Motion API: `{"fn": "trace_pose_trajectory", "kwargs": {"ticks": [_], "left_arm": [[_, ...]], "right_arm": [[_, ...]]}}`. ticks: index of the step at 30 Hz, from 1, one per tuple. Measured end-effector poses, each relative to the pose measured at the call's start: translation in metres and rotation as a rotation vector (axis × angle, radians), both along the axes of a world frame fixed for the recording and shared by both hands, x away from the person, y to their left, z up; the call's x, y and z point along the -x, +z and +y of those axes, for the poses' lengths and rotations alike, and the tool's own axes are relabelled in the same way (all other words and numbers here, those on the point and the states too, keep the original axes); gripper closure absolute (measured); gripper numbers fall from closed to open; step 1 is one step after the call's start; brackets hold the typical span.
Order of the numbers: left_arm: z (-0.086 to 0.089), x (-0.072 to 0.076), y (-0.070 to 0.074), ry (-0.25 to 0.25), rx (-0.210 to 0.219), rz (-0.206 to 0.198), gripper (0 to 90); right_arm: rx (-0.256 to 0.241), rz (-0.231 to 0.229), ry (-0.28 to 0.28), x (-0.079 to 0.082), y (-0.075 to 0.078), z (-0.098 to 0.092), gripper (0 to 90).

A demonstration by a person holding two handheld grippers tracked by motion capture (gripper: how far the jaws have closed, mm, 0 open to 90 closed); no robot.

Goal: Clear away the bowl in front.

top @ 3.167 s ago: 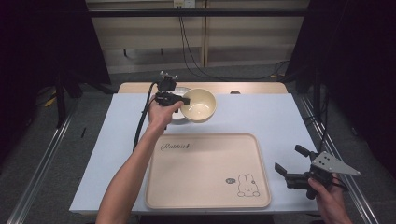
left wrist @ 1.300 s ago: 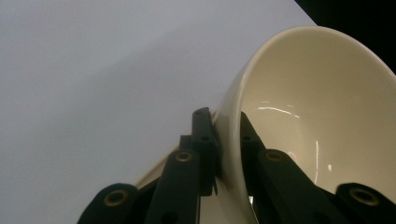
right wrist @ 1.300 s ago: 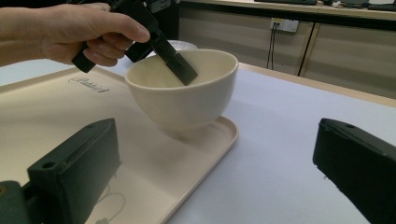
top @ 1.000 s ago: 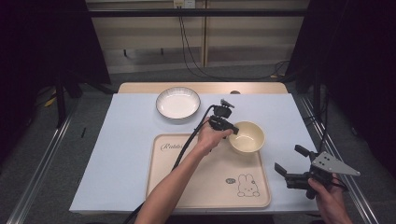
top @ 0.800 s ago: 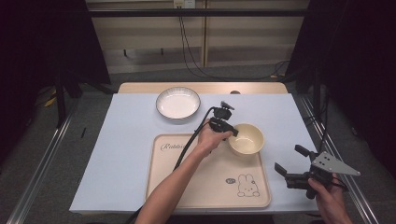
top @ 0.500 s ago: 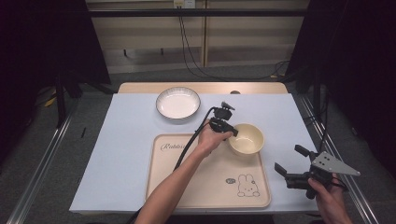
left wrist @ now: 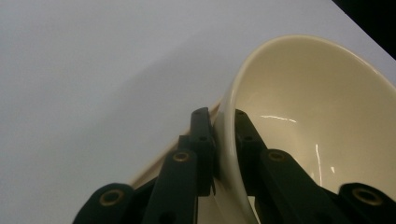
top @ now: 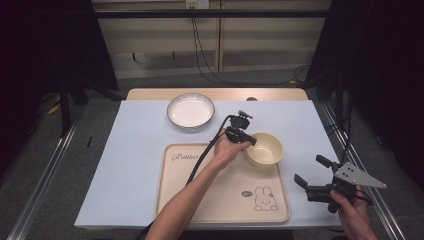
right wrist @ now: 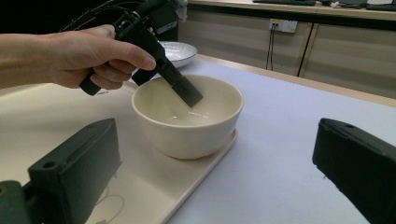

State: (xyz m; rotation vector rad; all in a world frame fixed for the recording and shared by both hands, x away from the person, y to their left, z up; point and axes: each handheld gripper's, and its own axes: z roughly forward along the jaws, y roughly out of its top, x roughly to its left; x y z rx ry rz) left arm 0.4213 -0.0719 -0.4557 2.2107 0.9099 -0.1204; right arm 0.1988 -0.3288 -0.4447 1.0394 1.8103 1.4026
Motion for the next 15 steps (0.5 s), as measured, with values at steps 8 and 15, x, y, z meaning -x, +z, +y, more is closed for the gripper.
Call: {"fn": "trace_pose_trajectory", "kwargs": {"ticks": [8,15], "left_arm": [[0.001,0.0008,0.0011,0.037,0.028,-0.036,64.0],[0.0042,0.0038,0.004,0.069,0.066,-0.112,40.7]], "right_arm": [[0.001,-0.003,0.0,0.0003,0.0001,-0.0001,0.6],[0.0,0.0,-0.005,0.0003,0.0001,-0.0001,0.8]]}}
